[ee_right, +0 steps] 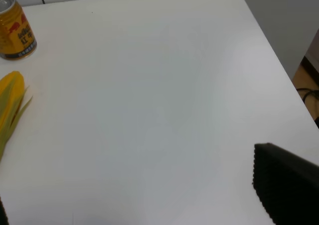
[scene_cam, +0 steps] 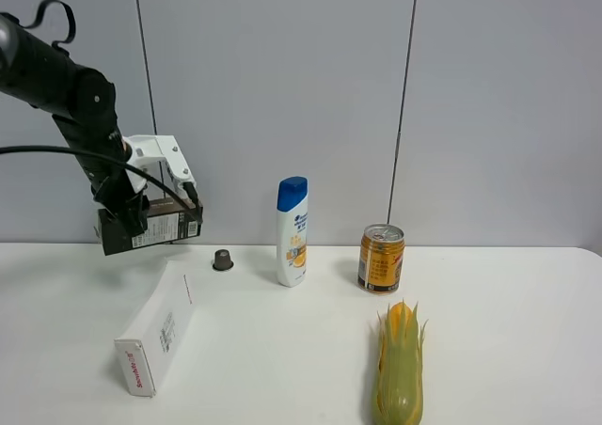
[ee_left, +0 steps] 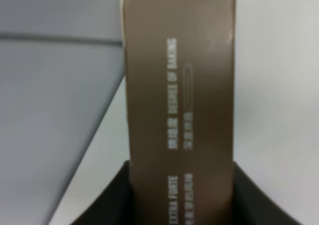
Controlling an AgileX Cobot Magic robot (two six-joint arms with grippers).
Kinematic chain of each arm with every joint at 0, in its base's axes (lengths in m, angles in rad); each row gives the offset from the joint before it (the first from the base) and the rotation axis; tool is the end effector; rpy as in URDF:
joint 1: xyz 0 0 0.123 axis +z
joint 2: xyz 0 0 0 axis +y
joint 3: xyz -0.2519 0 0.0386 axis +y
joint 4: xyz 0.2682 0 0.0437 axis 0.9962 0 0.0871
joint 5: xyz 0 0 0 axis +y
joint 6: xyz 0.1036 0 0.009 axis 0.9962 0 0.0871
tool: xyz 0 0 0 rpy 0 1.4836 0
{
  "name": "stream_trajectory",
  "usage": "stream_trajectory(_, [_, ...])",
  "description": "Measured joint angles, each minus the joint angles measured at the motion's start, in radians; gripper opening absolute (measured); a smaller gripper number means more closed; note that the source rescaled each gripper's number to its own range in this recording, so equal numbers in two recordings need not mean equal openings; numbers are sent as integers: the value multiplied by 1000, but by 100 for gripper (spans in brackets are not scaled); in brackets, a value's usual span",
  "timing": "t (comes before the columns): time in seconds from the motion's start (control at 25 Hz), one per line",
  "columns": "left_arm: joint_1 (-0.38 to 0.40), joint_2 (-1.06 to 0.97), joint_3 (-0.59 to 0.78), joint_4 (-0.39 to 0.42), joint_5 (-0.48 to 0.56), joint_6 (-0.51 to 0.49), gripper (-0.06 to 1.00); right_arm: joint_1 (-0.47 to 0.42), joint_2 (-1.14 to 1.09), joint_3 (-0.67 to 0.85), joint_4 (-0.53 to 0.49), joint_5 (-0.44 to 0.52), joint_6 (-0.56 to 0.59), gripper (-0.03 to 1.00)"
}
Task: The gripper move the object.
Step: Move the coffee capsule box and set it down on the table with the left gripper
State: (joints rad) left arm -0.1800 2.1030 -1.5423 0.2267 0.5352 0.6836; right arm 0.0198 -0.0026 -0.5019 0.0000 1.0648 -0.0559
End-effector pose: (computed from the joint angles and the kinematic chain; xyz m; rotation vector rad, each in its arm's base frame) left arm 0.4620 -0.0719 0.1280 1.2817 2.2765 0.4050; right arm 0.0542 0.0011 0.2814 -0.0773 2.0425 -0.0226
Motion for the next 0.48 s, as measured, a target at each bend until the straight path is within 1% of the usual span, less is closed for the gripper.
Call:
stream_trajectory(0.2, [0,-134,0,-81,136,-66,1,0,0,0,0,0,0,100])
stream_trajectory(0.32, [-3,-234,0,-128,228,-126,1,0,0,0,0,0,0,100])
stream_trajectory(0.44, [-17,-334,0,-220,308,-225,1,0,0,0,0,0,0,100])
stream_trajectory(0.48, [-24,-362,0,-248,331,-273,1,0,0,0,0,0,0,100])
